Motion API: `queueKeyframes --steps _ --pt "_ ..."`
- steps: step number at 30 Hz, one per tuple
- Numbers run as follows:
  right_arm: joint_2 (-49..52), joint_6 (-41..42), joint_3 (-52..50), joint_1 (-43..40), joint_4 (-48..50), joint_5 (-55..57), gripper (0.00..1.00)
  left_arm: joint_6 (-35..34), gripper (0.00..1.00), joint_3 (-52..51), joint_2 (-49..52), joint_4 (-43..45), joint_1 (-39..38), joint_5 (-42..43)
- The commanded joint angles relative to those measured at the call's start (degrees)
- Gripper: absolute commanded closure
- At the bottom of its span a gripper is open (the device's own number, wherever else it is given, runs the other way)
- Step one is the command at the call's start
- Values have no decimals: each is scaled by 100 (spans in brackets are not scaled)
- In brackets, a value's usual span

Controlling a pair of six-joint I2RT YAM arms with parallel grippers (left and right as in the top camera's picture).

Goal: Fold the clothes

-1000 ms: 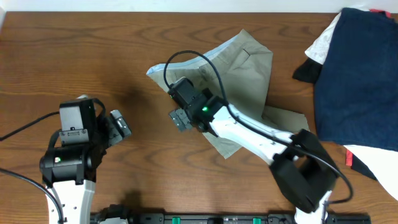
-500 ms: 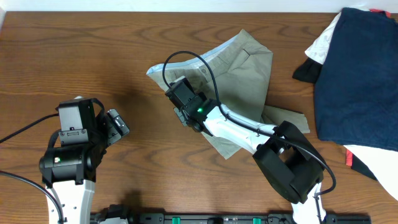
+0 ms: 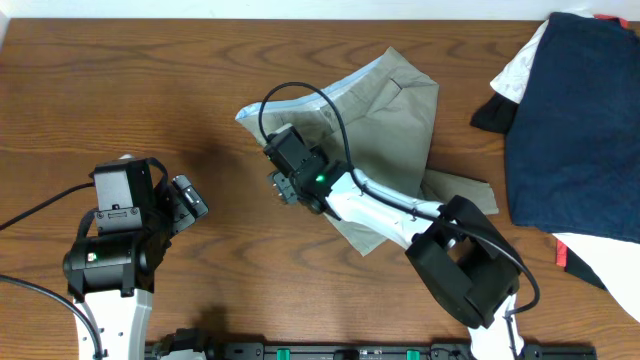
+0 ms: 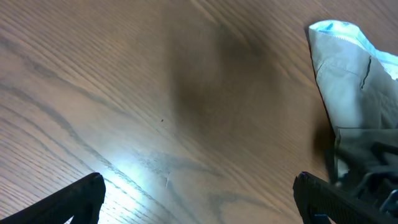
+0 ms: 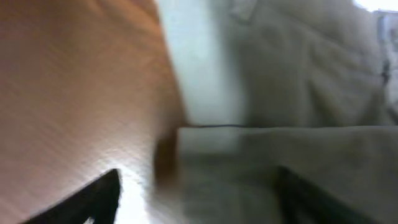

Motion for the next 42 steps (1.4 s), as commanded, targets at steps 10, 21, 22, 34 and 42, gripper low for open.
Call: queueKeyframes --steps 10,21,22,34,42 --pt "483 765 -15 155 -24 844 28 -31 2 116 0 -15 24 -92" --pt "485 763 -15 79 -7 1283 99 -31 2 116 0 -15 24 -92" --pt "485 763 -15 79 -9 1322 99 -31 2 116 0 -15 24 -92" --pt "-619 254 490 -221 -1158 1340 99 -28 2 116 0 -15 24 -94" --pt "-2074 -219 664 -1703 -2068 2929 99 -31 2 116 0 -11 24 -94"
